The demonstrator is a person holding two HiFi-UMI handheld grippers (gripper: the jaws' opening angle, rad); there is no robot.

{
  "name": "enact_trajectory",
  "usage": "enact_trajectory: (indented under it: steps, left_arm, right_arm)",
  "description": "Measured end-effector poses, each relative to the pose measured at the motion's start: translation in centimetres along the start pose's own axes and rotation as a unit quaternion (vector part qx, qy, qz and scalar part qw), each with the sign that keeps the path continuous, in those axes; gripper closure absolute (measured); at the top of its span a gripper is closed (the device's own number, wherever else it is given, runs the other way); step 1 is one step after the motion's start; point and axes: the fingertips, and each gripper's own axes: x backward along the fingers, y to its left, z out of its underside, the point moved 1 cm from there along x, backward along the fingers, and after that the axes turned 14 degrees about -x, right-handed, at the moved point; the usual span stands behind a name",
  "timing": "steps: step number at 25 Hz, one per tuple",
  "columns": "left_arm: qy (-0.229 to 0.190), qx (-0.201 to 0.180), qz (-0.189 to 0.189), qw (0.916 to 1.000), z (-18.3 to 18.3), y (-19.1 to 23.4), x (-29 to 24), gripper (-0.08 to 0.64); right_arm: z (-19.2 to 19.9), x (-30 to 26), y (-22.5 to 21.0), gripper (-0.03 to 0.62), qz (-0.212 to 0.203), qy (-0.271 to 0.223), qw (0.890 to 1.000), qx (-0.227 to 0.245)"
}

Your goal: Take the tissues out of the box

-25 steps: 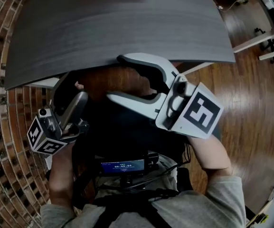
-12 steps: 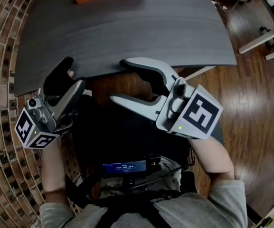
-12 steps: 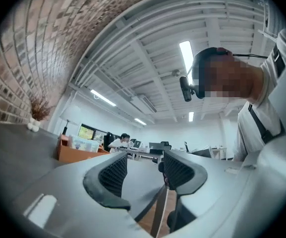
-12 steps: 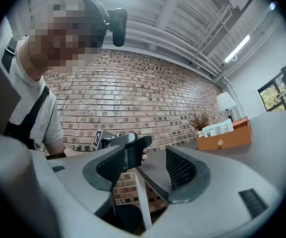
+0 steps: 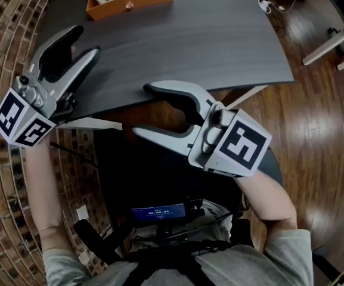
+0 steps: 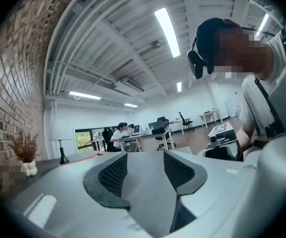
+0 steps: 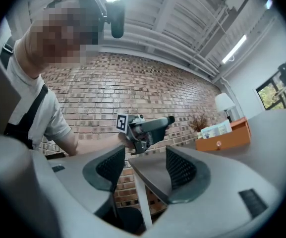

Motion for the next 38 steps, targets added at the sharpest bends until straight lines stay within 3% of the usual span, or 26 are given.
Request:
enact_trajectory:
  steps: [7, 11, 14, 16, 22, 25, 29, 33, 38]
  left_arm:
    - [0.037, -0.014, -0.017, 0.9991, 1.1, 5.9, -3.7, 0.305]
    - [0.08, -0.055, -0.003, 0.9953, 2.5, 7.1, -6.1, 0.226]
    - [0.141, -0.12, 0.021, 0.9824, 4.6, 8.1, -8.3, 0.117]
    - [0.175, -0.149, 0.024, 0.9729, 6.0, 9.9, -9.8, 0.106]
    - [0.232, -0.122, 0.039, 0.9643, 9.4, 15.8, -13.8, 0.106]
    - [0.276, -0.112, 0.07, 0.952, 11.7, 17.4, -15.0, 0.106]
    - [0.333, -0.109, 0.123, 0.9285, 14.7, 17.8, -15.5, 0.106]
    - [0.341, -0.094, 0.161, 0.9214, 15.6, 17.5, -15.7, 0.098]
    - [0.365, -0.108, 0.196, 0.9038, 17.2, 16.7, -16.2, 0.135]
  right_arm:
    - [0.2, 0.0, 0.1, 0.334, -0.004, -0.018, 1.0, -0.005]
    - [0.0, 0.1, -0.2, 0.334, -0.001, -0.017, 1.0, -0.008]
    - [-0.2, 0.2, -0.2, 0.334, -0.002, -0.019, 1.0, -0.009]
    - [-0.2, 0.3, -0.2, 0.334, -0.002, -0.019, 1.0, -0.008]
    - [0.2, 0.3, -0.3, 0.334, -0.002, -0.015, 1.0, -0.008]
    - [0.0, 0.3, -0.4, 0.334, -0.003, -0.018, 1.0, -0.009]
    - [-0.2, 0.4, -0.4, 0.334, -0.004, -0.019, 1.0, -0.012]
    - [-0.2, 0.4, -0.5, 0.334, -0.006, -0.019, 1.0, -0.015]
    - [-0.1, 0.2, -0.7, 0.334, -0.005, -0.021, 1.0, -0.016]
